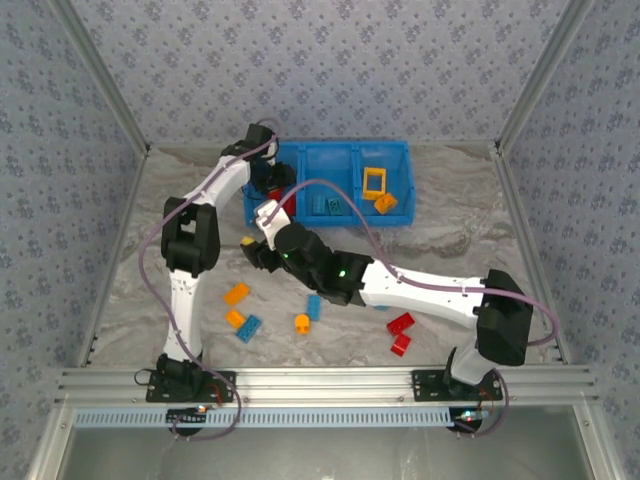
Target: Sort the legos into containers by color
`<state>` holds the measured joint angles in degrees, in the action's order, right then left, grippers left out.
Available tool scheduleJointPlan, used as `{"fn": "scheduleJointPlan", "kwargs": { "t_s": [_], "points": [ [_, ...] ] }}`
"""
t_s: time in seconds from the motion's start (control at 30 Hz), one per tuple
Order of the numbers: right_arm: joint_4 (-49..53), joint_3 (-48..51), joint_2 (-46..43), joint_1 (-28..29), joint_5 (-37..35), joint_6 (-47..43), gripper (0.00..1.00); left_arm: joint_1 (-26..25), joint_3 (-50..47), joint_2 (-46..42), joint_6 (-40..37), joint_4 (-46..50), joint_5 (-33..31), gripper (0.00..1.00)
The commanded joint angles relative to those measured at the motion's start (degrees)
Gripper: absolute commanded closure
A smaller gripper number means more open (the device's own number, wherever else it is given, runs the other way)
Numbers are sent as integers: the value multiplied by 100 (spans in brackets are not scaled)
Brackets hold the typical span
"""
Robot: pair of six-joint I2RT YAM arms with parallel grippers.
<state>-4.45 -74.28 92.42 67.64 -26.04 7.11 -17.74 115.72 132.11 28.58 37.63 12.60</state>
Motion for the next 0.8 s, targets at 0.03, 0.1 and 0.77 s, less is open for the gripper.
{"fn": "scheduleJointPlan", "kwargs": {
  "t_s": [0.03, 0.1, 0.77],
  "points": [
    [151, -175, 84, 80, -606, -151, 34, -54, 138, -633, -1, 203, -27, 48],
    [144, -152, 83, 126, -596, -216, 34, -54, 38, -954, 7, 269, -158, 48],
    [2944, -1935, 2536, -107, 2643, 790, 1, -151, -3648, -7498, 736, 1869, -1937, 32]
  ]
}}
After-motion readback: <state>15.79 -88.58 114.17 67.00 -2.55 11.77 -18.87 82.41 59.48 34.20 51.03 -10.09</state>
